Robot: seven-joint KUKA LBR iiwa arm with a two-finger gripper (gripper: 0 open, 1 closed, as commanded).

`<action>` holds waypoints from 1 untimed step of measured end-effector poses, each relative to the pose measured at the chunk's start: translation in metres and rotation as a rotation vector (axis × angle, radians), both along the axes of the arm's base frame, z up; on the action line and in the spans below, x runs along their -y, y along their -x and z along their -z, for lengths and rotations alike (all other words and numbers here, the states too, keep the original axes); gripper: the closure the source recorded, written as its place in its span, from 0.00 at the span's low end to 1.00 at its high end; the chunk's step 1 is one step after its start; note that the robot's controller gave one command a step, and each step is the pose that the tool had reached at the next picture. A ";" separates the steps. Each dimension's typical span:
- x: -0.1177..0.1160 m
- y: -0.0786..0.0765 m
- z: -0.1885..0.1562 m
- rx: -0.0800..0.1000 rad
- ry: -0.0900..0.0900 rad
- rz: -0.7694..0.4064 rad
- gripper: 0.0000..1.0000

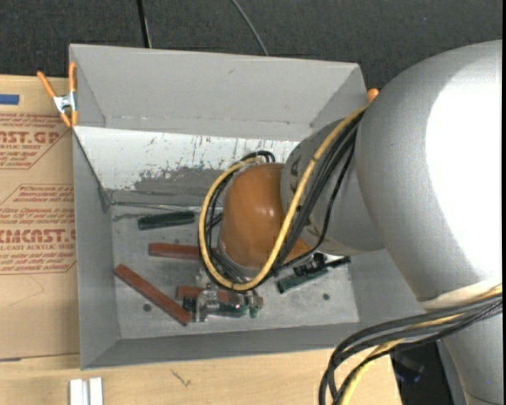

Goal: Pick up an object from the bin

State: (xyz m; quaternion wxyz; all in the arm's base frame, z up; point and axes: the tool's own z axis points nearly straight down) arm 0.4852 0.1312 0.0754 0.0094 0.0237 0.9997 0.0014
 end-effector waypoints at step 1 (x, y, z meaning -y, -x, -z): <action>0.000 0.000 -0.002 -0.003 0.000 0.000 1.00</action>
Offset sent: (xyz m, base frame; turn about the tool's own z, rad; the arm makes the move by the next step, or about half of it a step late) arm 0.0002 -0.0002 0.0353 0.0000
